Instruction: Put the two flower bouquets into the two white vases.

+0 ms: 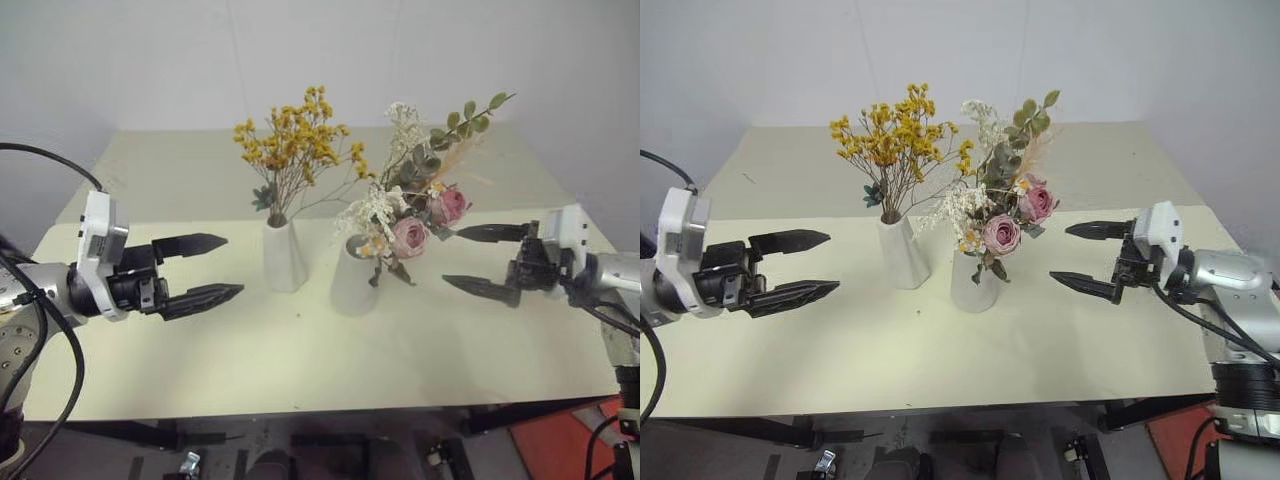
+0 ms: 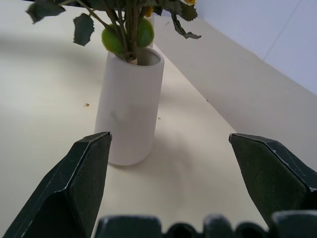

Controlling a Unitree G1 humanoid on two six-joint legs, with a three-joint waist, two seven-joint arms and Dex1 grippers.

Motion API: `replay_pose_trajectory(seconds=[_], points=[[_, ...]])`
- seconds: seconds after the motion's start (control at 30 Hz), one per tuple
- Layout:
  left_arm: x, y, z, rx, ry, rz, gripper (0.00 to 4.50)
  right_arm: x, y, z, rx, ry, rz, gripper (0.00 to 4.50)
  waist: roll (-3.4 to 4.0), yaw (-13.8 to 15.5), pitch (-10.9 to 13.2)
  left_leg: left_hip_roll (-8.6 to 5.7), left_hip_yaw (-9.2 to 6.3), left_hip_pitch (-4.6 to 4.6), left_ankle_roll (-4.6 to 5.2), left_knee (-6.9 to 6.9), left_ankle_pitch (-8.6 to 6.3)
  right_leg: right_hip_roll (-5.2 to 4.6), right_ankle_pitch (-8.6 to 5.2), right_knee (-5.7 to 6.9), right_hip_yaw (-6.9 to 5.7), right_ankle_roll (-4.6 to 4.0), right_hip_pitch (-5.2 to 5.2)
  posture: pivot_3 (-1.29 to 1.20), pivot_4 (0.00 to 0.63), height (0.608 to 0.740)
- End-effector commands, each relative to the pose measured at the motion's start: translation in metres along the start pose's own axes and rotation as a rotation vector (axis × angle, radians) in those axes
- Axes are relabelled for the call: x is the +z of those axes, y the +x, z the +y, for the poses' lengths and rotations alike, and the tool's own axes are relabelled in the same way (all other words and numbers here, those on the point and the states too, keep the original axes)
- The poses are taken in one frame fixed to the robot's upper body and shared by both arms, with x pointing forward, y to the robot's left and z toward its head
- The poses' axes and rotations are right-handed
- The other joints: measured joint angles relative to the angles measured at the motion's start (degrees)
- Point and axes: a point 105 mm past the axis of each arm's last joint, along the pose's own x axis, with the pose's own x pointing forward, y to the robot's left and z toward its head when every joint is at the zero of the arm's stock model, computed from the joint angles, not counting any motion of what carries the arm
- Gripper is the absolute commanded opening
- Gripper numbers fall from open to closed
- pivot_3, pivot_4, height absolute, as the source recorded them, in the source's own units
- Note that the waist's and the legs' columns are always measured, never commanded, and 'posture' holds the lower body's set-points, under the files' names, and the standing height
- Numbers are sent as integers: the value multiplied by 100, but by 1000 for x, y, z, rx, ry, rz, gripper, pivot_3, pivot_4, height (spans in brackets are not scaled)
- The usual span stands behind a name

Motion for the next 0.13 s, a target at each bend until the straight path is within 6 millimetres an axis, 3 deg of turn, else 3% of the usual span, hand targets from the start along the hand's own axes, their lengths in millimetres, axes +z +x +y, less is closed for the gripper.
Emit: replay_pose_trajectory(seconds=[0.03, 0.13], points=[[12, -8, -7, 3, 59, -14, 4500, 14, -14, -3, -5, -13, -37, 4467, 0, 4, 0, 0, 0, 0, 0, 0, 0, 0, 0, 0, 0, 0, 0, 0, 150, 740], [12, -11, -8, 18, 59, -11, 4500, 14, -16, -2, -3, -9, -33, 4467, 0, 7, 0, 0, 1, 0, 1, 0, -1, -1, 0, -1, 0, 0, 2, 0, 150, 740]])
